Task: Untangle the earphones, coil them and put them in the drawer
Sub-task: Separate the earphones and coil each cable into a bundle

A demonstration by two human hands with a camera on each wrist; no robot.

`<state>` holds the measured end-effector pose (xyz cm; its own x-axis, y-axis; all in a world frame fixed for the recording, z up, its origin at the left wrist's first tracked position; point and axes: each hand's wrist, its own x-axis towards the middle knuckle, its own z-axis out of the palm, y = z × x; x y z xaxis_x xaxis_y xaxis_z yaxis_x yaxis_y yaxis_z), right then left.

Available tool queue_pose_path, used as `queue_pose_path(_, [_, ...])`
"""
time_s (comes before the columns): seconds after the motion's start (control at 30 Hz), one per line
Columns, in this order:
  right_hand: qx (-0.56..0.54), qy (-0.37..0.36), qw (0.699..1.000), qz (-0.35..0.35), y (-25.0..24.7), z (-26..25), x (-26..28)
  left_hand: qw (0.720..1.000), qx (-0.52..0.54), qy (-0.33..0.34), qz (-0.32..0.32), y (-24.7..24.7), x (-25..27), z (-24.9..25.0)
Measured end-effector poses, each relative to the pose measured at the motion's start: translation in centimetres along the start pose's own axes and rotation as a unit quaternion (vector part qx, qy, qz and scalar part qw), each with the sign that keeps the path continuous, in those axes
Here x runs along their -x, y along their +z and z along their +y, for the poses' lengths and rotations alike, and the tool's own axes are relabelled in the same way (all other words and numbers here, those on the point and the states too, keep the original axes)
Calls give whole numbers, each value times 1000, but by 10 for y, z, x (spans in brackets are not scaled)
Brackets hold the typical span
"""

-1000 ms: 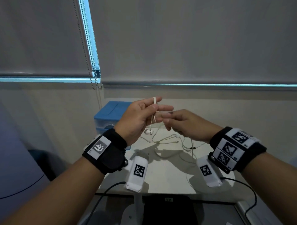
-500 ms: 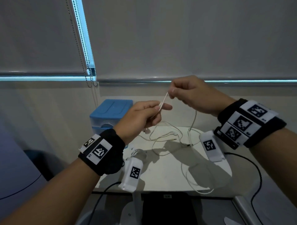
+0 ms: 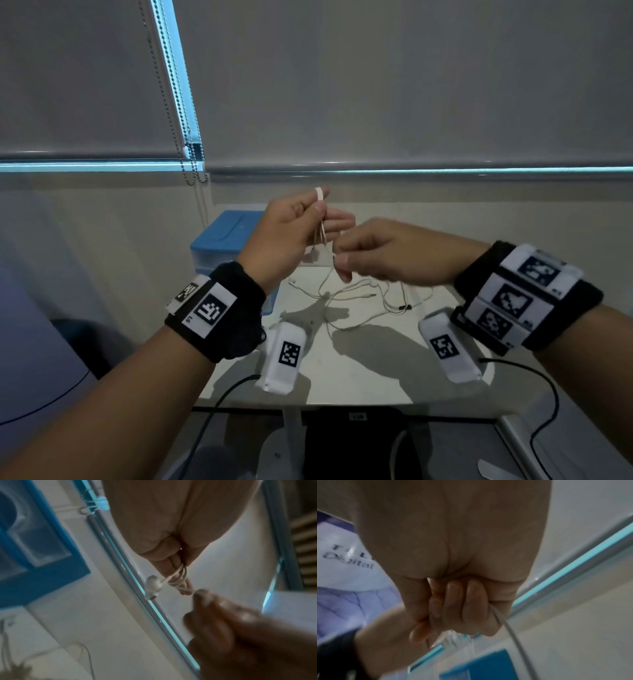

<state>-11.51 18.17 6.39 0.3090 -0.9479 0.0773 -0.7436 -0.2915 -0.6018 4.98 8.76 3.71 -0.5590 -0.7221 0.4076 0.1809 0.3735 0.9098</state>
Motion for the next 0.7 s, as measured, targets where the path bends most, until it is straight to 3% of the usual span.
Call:
queue_pose_path(0.1, [6, -15, 998, 68, -26, -10, 0, 991, -113, 40, -54, 2, 6, 1])
queue_pose_path(0.2, [0, -10, 989, 150, -45, -5, -3, 992, -101, 31, -76, 2, 6, 1])
queue_pose_path(0.3, [-37, 4, 982, 186, -46, 11, -7, 994, -54, 23, -97, 3, 5, 8])
queue_pose_path(0.43, [-125, 16, 978, 165, -19, 25, -9, 993, 58, 6, -103, -2, 0, 15])
queue_pose_path(0.53, [-136, 10, 983, 123, 0, 26, -9, 991, 121, 15, -60, -4, -4, 18])
queue_pose_path(0.63, [-101, 6, 992, 79, 9, 18, -7, 992, 129, 6, -1, -2, -6, 15])
queue_pose_path(0.7, [-73, -9, 995, 61, 7, 9, -5, 996, 86, 17, 5, -1, -5, 13])
